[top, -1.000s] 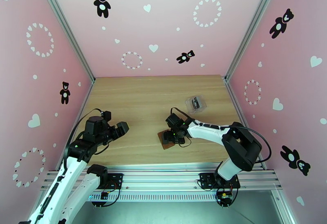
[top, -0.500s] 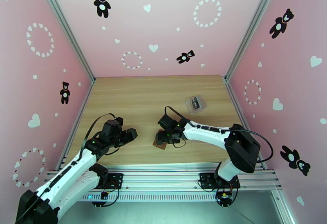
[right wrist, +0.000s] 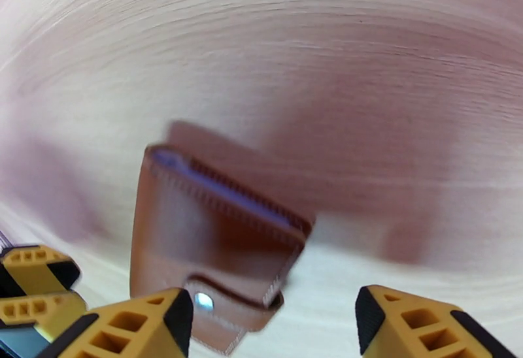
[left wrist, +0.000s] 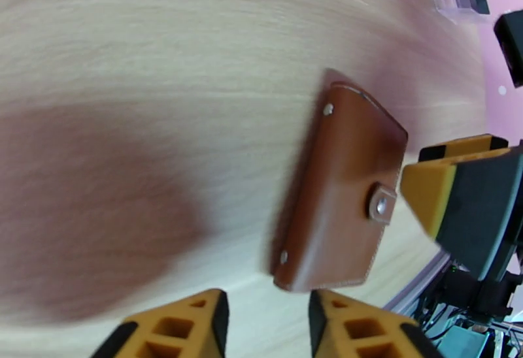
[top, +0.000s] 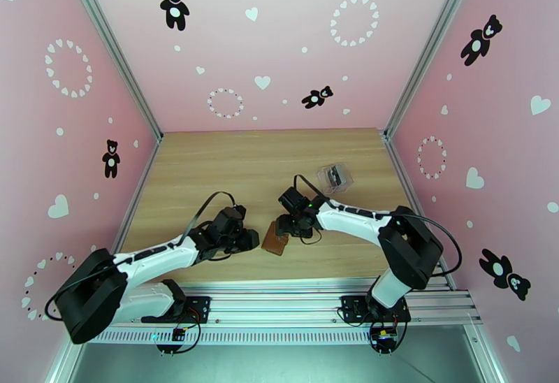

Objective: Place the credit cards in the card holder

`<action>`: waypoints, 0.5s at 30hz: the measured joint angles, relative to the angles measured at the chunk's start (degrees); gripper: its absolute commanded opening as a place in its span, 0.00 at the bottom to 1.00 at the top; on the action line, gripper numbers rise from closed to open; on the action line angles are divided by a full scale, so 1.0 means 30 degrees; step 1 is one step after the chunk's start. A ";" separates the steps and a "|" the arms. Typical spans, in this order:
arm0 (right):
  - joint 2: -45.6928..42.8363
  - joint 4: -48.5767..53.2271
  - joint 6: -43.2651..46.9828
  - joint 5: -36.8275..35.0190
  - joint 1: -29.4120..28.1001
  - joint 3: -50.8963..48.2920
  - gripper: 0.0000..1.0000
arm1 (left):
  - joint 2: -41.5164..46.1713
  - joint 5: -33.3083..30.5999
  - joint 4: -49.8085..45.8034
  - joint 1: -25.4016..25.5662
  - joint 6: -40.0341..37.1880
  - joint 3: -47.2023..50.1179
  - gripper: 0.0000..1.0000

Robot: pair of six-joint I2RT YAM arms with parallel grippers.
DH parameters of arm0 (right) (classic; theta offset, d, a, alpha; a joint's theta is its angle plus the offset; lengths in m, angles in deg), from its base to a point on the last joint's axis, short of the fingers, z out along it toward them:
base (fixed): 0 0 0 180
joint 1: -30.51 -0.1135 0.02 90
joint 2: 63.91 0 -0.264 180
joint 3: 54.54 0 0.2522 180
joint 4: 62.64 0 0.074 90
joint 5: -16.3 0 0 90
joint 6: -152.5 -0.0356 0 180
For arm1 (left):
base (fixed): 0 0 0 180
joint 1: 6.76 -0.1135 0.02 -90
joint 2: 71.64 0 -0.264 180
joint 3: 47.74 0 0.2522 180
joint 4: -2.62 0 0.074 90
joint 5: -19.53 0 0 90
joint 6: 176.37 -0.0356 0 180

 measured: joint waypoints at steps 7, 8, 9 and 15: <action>0.1377 -0.0532 -0.0036 0.1224 0.0102 0.1035 0.59 | -0.1559 0.0015 0.1464 0.0262 0.0189 -0.0087 0.32; 0.1588 -0.0539 0.0051 0.1370 0.0102 0.1246 0.59 | -0.1741 0.0022 0.1690 0.0313 0.0240 -0.0087 0.31; 0.1851 -0.0510 0.0146 0.1508 0.0102 0.1545 0.59 | -0.1960 0.0066 0.1938 0.0386 0.0284 -0.0087 0.29; 0.2645 -0.0444 0.0882 0.2193 0.0532 0.2820 0.60 | -0.2535 0.0240 0.3293 0.0488 0.0743 0.0153 0.26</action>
